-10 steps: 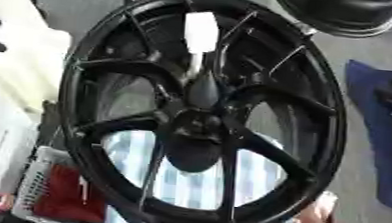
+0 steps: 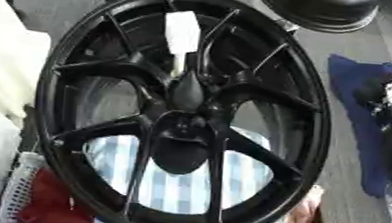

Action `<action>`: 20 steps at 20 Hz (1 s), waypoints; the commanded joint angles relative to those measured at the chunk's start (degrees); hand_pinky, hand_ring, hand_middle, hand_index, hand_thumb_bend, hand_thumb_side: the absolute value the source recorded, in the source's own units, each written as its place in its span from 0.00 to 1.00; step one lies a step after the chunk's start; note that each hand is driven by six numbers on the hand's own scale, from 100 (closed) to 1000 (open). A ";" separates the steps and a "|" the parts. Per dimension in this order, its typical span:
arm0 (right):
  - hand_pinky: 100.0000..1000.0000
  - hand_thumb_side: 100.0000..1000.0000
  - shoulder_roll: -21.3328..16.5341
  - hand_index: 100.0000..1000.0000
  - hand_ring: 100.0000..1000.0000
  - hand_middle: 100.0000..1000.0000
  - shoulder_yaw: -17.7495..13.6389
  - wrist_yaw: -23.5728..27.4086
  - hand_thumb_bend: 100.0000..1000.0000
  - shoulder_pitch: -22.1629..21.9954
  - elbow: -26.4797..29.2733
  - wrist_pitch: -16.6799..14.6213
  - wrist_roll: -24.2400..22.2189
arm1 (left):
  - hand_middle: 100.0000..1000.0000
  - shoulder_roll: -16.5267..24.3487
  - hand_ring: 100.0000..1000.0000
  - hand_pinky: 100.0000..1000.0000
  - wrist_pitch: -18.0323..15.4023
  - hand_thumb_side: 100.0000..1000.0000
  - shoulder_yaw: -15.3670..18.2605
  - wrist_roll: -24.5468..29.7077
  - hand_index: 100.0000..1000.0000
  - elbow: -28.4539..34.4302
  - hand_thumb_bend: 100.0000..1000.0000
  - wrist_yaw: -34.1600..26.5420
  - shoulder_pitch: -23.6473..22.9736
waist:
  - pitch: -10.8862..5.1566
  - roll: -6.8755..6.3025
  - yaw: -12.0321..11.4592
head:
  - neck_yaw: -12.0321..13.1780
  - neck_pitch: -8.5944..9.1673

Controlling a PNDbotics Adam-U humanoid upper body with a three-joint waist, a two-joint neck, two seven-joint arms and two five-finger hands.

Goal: Pull the pin out of the wheel hub.

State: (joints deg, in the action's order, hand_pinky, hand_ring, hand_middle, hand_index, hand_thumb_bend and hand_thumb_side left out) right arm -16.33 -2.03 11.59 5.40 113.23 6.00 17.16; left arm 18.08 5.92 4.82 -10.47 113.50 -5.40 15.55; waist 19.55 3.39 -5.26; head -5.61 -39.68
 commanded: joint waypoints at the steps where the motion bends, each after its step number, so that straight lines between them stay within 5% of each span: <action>1: 0.82 0.57 -0.07 0.60 0.71 0.47 0.13 -0.79 0.00 0.03 1.36 -0.23 -0.42 | 0.56 1.36 0.60 0.44 -0.03 0.75 0.06 0.41 0.69 1.09 0.00 0.73 0.56 | -0.53 -0.37 0.26 | -0.03 0.72; 5: 0.82 0.58 0.53 0.60 0.70 0.47 0.21 -1.44 0.00 -0.30 1.36 -0.26 -0.54 | 0.56 3.51 0.60 0.44 0.04 0.72 -0.39 0.84 0.70 1.09 0.00 2.26 0.73 | -0.22 -0.66 0.81 | 0.44 0.71; 9: 0.82 0.57 0.33 0.59 0.70 0.46 0.36 -2.26 0.00 -0.99 1.36 -0.10 -0.56 | 0.57 10.53 0.61 0.45 -0.54 0.65 -2.36 2.92 0.70 1.09 0.00 5.85 1.88 | -0.33 -1.16 1.42 | 0.76 0.26; 15: 0.81 0.55 -1.07 0.59 0.69 0.46 0.55 -2.77 0.00 -1.85 1.36 -0.55 -0.94 | 0.58 26.70 0.62 0.49 -3.25 0.57 -6.63 9.20 0.72 1.09 0.00 8.65 4.64 | -0.90 -1.76 1.95 | 1.00 -0.63; 20: 0.81 0.53 -2.01 0.59 0.69 0.46 0.65 -3.20 0.00 -2.66 1.36 -1.12 -1.26 | 0.61 39.60 0.65 0.57 -3.03 0.52 -9.69 21.61 0.74 1.09 0.02 11.51 7.31 | -1.01 -1.97 2.80 | 1.09 -0.60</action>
State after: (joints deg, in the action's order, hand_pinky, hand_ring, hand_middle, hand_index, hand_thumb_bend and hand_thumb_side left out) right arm -16.79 -1.36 9.06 2.72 113.23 5.19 16.04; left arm 52.83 2.89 -4.60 8.28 113.66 5.37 22.16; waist 19.83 1.63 -2.42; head -4.62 -40.25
